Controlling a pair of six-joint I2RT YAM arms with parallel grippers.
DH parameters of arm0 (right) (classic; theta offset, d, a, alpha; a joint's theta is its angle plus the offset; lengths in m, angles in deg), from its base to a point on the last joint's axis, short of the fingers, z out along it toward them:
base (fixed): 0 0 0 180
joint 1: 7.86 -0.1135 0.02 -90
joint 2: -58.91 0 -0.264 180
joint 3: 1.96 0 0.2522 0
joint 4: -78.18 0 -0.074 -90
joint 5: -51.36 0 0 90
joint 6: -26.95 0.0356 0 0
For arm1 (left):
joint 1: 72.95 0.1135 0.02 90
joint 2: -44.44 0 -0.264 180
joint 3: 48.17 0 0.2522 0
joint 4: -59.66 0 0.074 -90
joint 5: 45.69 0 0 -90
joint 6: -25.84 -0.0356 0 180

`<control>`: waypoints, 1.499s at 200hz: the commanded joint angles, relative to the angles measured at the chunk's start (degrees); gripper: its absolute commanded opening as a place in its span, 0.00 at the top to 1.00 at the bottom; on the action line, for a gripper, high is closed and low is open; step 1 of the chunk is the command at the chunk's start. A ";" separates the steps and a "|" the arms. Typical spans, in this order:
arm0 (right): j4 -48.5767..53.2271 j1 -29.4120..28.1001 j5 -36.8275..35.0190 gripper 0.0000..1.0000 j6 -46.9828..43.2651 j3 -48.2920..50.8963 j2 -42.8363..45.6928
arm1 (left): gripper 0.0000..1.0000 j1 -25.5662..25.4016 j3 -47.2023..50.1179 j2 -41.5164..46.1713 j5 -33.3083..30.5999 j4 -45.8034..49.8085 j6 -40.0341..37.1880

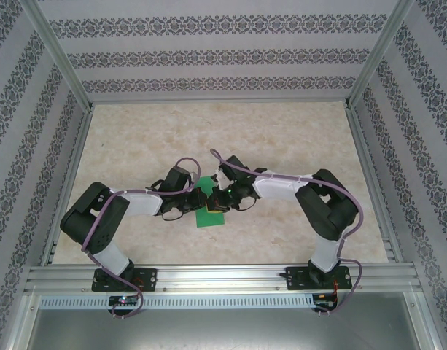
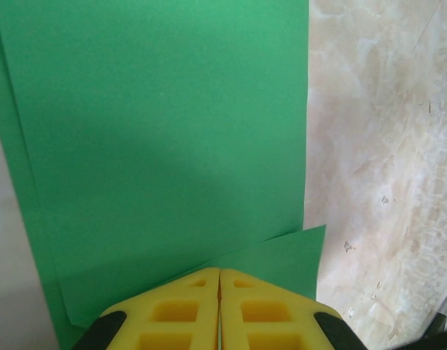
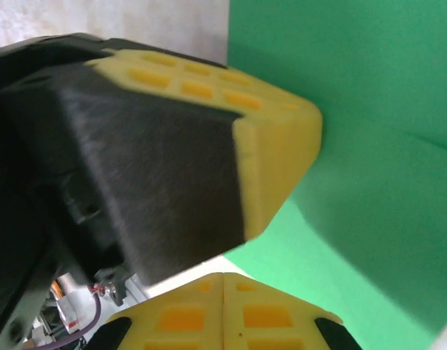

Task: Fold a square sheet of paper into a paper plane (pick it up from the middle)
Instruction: Fold the triangle a second time at the center of the table.

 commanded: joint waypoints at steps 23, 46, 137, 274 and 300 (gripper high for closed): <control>0.55 -0.83 -1.13 0.95 0.02 -0.23 -5.49 | 0.92 -0.49 0.29 0.08 -1.52 -0.19 0.45; 1.05 -0.71 -2.06 0.95 -0.61 2.22 -6.59 | 0.94 -0.49 0.11 -0.22 -2.58 1.43 0.62; -4.58 1.67 0.94 0.93 2.63 15.56 1.12 | 1.00 -0.43 1.23 -1.04 -8.43 6.37 1.67; -2.03 5.01 -5.00 0.70 0.33 9.73 8.95 | 0.92 -0.51 -4.23 6.76 -3.70 10.11 -1.19; -2.15 5.22 -4.36 0.65 -0.50 5.74 4.87 | 0.89 -0.53 -5.50 10.15 -5.80 14.25 -2.18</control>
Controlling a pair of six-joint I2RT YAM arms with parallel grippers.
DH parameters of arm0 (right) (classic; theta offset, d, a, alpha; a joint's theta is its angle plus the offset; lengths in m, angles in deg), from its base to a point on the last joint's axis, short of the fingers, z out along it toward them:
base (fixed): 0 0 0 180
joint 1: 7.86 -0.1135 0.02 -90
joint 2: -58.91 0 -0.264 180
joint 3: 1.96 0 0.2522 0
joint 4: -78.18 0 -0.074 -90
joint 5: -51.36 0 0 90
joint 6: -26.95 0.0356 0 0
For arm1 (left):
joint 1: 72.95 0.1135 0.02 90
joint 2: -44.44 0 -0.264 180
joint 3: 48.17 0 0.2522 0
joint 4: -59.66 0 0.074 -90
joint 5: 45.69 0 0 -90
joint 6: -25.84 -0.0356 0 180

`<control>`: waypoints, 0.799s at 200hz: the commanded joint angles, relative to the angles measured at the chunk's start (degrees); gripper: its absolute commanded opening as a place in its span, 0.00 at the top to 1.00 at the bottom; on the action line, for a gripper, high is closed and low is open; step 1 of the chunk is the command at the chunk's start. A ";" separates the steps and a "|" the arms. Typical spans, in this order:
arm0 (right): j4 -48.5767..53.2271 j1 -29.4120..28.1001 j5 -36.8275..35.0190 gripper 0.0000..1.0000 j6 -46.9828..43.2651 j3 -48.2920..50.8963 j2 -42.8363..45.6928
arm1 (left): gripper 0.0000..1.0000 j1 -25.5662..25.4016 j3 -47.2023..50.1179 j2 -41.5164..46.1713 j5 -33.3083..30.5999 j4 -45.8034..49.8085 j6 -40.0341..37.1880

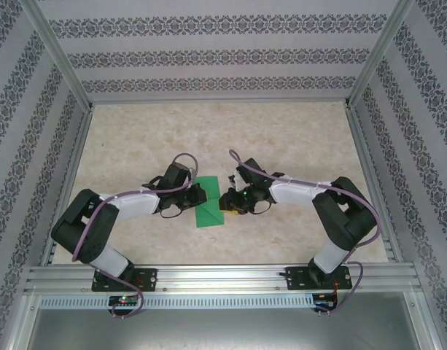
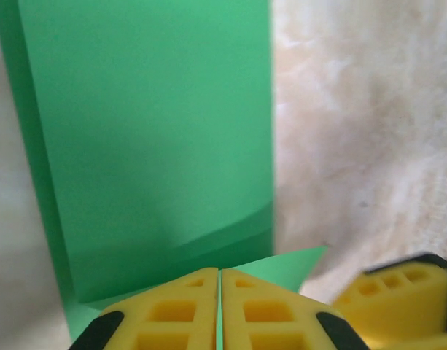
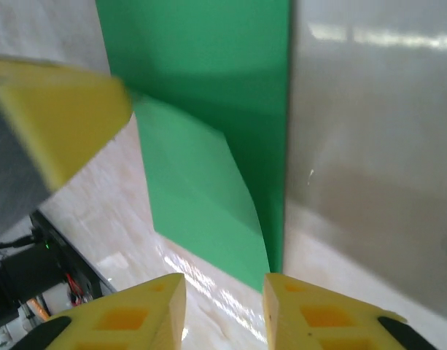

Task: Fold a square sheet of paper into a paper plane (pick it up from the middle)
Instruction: Fold the triangle a second time at the center of the table.

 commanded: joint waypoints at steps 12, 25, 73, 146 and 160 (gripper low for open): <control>-1.39 0.35 -0.96 0.65 -1.51 -4.24 -5.22 | 0.89 -0.18 -2.38 4.76 -3.55 7.01 -2.50; -1.24 0.51 -1.71 0.64 -1.61 -5.29 -6.83 | 0.88 -0.13 -2.24 5.19 -4.53 8.06 -2.67; -1.20 0.47 -1.37 0.62 -1.58 -6.93 -9.77 | 0.88 -0.12 -2.89 1.58 -3.04 6.80 -2.76; 2.19 0.62 -4.75 0.57 -2.57 -7.24 -6.41 | 0.89 -0.14 -6.05 -2.12 -4.80 10.59 -3.89; 1.95 0.79 -5.40 0.54 -2.47 -6.87 -6.15 | 0.89 -0.15 -5.31 -2.18 -5.44 10.83 -3.95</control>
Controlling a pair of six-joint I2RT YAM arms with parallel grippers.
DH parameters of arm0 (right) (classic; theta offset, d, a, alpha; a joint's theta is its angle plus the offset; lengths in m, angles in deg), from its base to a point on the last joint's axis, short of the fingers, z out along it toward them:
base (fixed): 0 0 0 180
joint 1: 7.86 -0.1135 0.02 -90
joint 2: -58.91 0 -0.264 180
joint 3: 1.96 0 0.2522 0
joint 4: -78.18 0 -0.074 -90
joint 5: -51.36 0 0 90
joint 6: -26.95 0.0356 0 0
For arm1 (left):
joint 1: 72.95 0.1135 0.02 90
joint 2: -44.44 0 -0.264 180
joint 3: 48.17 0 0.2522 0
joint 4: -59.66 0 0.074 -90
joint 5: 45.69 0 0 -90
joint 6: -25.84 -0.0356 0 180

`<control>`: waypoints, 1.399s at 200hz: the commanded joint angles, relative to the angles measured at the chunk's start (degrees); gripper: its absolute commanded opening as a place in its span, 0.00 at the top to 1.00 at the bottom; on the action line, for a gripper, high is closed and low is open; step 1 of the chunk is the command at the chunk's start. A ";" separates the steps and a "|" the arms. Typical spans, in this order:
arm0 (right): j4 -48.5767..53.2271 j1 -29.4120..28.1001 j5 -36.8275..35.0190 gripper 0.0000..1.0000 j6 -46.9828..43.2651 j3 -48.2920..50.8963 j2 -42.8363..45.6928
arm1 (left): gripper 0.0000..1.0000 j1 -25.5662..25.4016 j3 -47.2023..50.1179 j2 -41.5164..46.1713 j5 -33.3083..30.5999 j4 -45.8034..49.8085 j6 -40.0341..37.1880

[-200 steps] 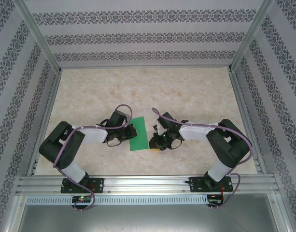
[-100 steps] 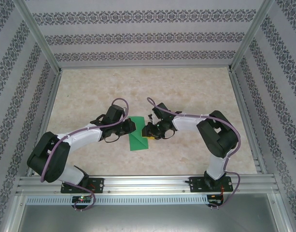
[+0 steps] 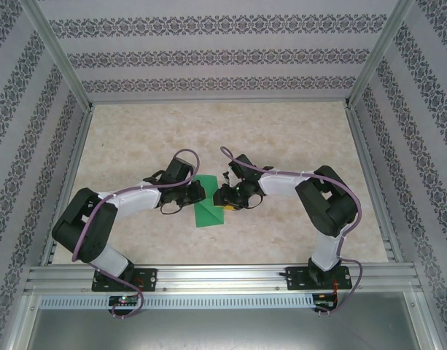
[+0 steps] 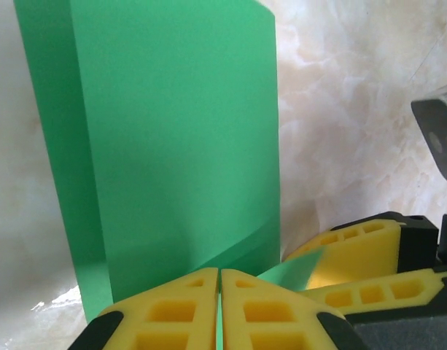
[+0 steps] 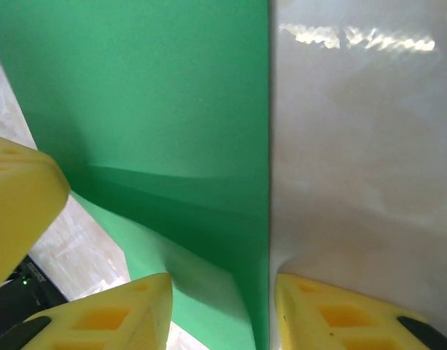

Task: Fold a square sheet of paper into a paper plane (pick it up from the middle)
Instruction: Fold the triangle a second time at the center of the table, then turn over the paper at the center of the table.

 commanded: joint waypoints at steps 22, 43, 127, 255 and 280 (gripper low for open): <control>0.48 0.80 -1.80 0.53 -1.20 -0.52 1.31 | 0.90 -0.14 0.14 -2.00 -1.31 2.32 -1.87; -1.61 0.65 0.31 0.53 -0.05 -0.44 0.04 | 0.91 -0.12 0.71 -3.35 -0.77 0.97 -1.18; -2.80 -1.19 1.96 0.61 1.32 -2.41 -2.67 | 0.92 -0.13 0.82 -5.18 -0.94 1.77 -1.48; -14.39 -0.16 6.22 0.62 5.90 3.32 -0.71 | 0.91 -0.16 1.00 -2.87 -1.66 2.50 -1.35; -17.98 0.34 8.50 0.62 6.26 4.92 -0.22 | 0.90 -0.14 0.78 -2.23 -1.79 2.73 -1.26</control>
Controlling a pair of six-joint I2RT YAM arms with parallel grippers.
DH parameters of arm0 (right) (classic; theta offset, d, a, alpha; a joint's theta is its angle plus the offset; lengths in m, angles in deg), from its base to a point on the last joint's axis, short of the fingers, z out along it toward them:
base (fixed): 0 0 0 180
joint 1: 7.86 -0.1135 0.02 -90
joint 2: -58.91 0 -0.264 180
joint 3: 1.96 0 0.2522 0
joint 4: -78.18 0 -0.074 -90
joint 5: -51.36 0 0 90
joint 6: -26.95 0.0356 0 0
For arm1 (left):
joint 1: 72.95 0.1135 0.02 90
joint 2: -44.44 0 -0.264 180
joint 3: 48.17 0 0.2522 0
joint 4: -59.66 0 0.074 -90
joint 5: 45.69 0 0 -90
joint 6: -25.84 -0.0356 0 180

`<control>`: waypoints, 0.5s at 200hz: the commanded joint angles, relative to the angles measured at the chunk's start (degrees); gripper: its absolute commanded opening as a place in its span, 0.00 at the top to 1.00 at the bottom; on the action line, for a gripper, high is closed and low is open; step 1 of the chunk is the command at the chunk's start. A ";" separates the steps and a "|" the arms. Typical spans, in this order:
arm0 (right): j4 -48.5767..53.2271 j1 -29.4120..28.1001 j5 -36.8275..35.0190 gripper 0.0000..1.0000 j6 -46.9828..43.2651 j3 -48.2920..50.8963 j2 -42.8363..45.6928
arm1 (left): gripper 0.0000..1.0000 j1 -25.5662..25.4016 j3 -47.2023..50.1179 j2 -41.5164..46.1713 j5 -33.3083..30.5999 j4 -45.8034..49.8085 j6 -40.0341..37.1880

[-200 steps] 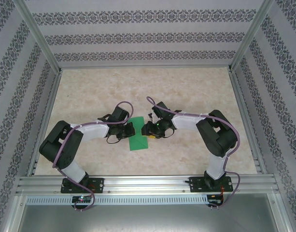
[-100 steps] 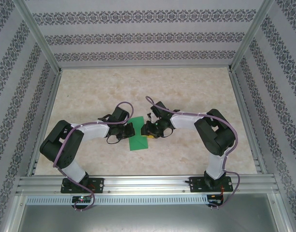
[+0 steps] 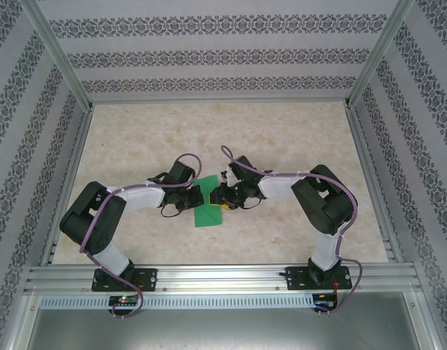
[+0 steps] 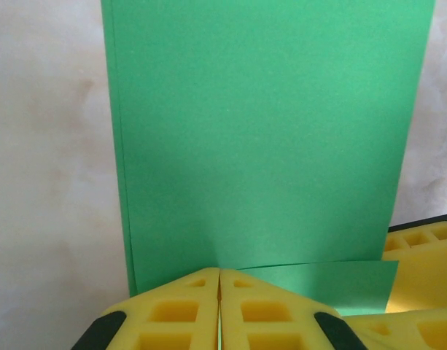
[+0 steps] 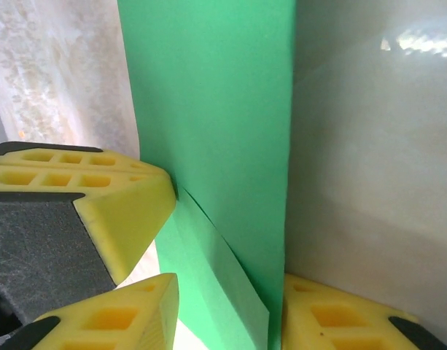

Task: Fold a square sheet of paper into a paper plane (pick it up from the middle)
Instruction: Turn over the paper at the center of the table.

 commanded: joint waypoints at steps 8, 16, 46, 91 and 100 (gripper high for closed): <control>-8.09 0.53 4.95 0.62 2.14 2.44 1.36 | 0.90 -0.17 0.32 2.02 -1.08 1.54 -0.65; -9.74 0.56 5.93 0.64 2.65 2.81 1.06 | 0.91 -0.19 0.20 1.90 -0.97 1.59 -0.60; -11.95 0.66 5.98 0.70 3.47 3.05 0.13 | 0.91 -0.16 0.03 2.15 -0.78 1.78 -0.41; -10.65 0.89 5.47 0.83 2.53 2.57 0.52 | 0.90 -0.15 -0.48 6.04 -3.55 5.16 -1.03; -9.98 0.98 5.40 0.85 2.23 2.53 0.88 | 0.89 -0.16 -0.88 7.34 -4.31 6.06 -1.12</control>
